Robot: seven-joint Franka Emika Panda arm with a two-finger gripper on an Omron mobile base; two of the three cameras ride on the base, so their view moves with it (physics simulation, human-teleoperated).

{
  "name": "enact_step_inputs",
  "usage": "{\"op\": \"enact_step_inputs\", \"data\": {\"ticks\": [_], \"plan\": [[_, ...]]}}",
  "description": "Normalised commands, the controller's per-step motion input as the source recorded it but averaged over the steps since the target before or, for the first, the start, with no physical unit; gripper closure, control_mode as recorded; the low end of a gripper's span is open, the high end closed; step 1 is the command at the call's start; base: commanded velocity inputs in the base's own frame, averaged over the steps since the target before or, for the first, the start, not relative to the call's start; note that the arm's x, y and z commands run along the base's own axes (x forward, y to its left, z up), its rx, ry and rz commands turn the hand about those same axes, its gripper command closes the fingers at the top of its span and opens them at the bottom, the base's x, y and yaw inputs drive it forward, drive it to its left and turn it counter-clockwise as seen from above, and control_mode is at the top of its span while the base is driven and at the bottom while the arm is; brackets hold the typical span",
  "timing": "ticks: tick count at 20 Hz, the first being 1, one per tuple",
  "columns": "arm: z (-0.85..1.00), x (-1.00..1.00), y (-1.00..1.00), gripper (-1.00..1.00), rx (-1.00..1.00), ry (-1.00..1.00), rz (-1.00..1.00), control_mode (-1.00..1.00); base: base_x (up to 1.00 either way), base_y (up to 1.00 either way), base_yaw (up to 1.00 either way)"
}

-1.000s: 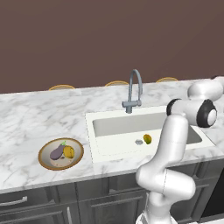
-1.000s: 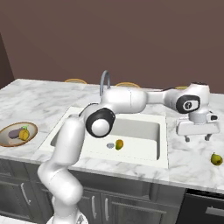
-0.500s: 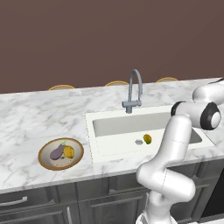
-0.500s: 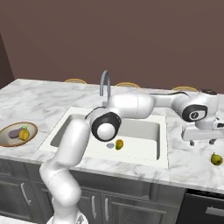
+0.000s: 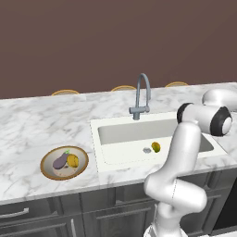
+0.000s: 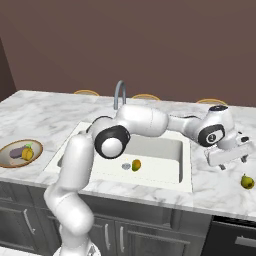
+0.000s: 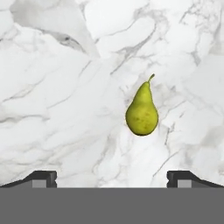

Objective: There is a mixed pile of frozen fruits and vegetables on the counter. Locate all the frozen vegetables and place the items in a bowl on the counter. Take all the frozen fruits and defrost them in a running sink.

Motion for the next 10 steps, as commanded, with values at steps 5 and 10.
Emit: {"op": "enact_step_inputs", "data": {"ticks": [5, 10], "plan": [[-0.03, 0.0, 0.07, -1.0, -0.1, 0.22, 0.0, -1.0, 0.0, 0.0, 0.0], [-0.05, 0.05, -0.28, -1.0, 0.0, 0.11, -0.05, -1.0, 0.0, 0.0, 0.0]]}}
